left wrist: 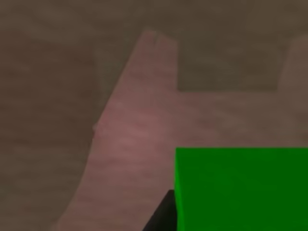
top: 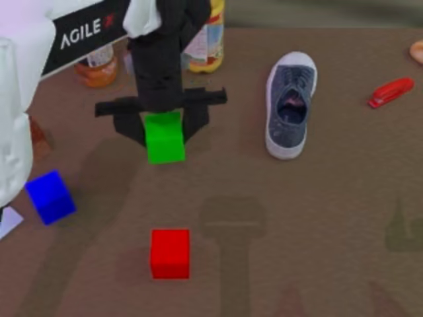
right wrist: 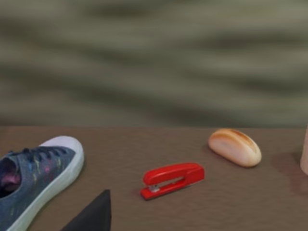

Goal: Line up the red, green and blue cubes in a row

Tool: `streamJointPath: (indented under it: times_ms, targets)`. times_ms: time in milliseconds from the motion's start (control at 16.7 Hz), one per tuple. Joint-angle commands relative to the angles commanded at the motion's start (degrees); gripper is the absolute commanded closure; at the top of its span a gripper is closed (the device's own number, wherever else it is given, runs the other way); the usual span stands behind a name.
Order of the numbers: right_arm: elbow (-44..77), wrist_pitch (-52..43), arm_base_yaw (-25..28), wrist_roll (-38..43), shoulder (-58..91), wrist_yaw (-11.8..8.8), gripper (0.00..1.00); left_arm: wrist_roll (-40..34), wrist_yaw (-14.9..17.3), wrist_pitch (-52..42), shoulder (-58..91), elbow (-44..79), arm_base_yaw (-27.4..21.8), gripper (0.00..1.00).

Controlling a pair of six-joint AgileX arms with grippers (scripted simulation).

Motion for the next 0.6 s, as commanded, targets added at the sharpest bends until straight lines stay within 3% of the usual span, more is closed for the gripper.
streamJointPath:
  times_ms: [360, 600]
  targets:
    - [0.0, 0.0, 0.0, 0.0, 0.0, 0.0, 0.0, -11.0, -0.1, 4.0, -10.5, -15.0, -16.8, 1.0]
    - [0.0, 0.0, 0.0, 0.0, 0.0, 0.0, 0.0, -13.2, -0.2, 5.0, -12.9, -17.9, -19.6, 1.0]
